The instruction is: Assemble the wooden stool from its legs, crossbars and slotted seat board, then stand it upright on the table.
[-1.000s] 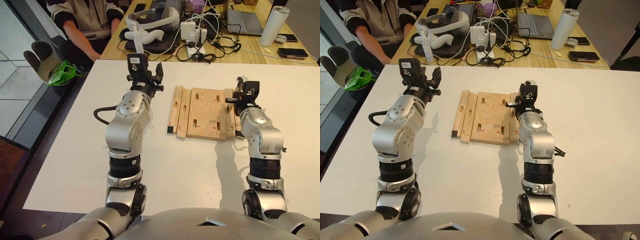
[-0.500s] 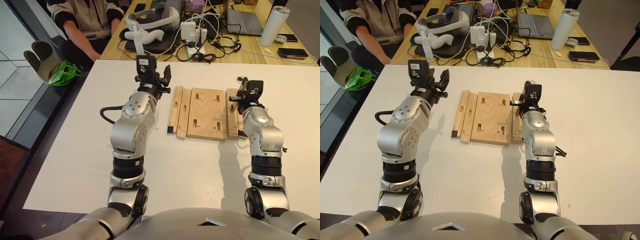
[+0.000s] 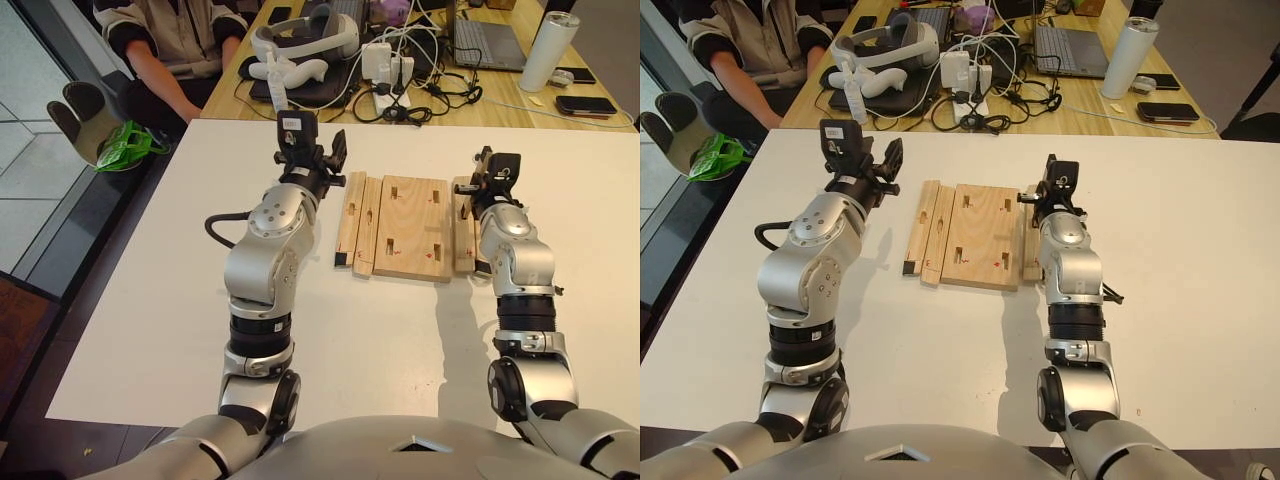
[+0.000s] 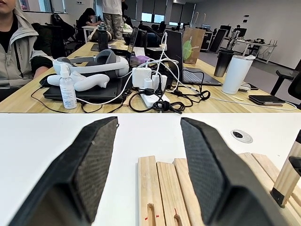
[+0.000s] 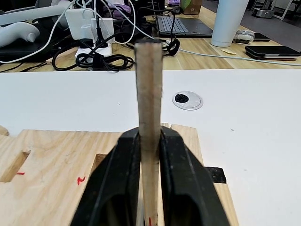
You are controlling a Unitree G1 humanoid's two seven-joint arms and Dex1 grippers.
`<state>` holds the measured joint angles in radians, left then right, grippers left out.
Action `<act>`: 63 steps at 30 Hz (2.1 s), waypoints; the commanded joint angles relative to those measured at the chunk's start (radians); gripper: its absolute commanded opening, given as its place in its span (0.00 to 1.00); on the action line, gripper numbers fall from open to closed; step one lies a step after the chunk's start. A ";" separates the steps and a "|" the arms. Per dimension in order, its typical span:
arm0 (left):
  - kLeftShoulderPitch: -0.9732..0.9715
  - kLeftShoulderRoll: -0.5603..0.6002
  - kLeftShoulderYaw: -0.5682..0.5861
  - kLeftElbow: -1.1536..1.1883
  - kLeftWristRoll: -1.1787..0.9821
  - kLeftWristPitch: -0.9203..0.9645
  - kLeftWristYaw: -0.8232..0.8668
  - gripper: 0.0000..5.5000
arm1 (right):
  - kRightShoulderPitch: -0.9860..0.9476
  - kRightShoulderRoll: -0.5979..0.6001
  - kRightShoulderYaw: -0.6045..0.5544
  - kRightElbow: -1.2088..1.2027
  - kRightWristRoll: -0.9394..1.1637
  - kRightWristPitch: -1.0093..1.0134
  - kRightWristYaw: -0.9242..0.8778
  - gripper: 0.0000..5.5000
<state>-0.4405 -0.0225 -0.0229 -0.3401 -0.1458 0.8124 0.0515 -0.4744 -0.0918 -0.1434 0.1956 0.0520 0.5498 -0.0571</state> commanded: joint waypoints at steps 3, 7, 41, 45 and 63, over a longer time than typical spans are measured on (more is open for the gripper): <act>-0.001 -0.010 -0.004 -0.006 0.006 0.003 0.003 0.45 | 0.000 -0.008 -0.012 -0.013 0.013 0.011 0.003 0.07; 0.001 -0.009 0.003 -0.013 0.008 0.004 0.007 0.45 | 0.066 0.003 -0.015 -0.150 0.041 0.118 0.015 0.07; -0.279 0.026 0.070 0.286 0.014 -0.209 -0.027 0.45 | -0.015 -0.150 0.254 -0.560 0.200 0.198 0.466 0.07; -0.243 -0.021 0.024 0.252 0.005 -0.191 -0.034 0.45 | -0.019 -0.144 0.281 -0.515 0.192 0.152 0.489 0.07; -0.190 -0.048 -0.039 0.167 -0.013 -0.123 -0.091 0.45 | -0.057 -0.118 0.313 -0.391 0.155 0.044 0.484 0.07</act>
<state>-0.6360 -0.0680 -0.0499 -0.1580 -0.1494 0.6745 -0.0266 -0.5032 -0.2146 0.1586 -0.2079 0.2161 0.6023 0.4261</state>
